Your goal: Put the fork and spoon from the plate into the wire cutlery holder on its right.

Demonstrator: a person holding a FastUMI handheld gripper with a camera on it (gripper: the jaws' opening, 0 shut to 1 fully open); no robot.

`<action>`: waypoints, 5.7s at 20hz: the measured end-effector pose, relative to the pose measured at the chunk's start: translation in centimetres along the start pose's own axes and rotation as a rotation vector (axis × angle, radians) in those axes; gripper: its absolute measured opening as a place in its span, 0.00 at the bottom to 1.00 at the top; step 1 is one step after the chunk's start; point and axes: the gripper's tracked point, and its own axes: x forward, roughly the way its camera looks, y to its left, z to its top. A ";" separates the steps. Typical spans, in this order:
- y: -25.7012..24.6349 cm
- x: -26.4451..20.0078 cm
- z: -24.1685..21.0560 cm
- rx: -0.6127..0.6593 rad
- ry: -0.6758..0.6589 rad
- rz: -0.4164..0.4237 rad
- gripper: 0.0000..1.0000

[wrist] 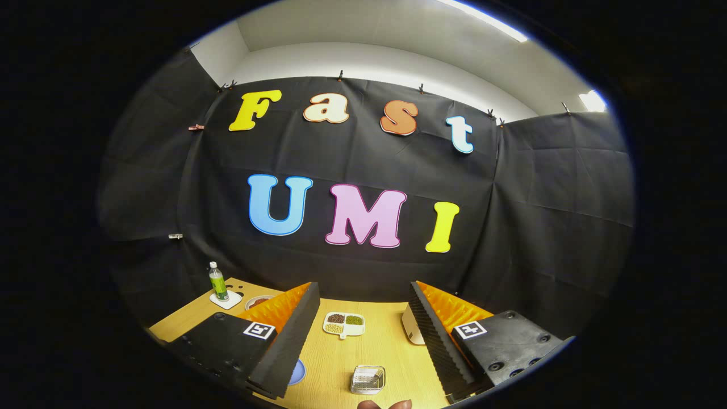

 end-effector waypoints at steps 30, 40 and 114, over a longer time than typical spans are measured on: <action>16.6 -1.2 -25.9 0.123 0.882 0.356 0.88; 21.9 -0.1 -38.3 0.063 1.111 0.332 0.70; -4.6 3.3 -37.4 -0.260 1.700 0.421 0.18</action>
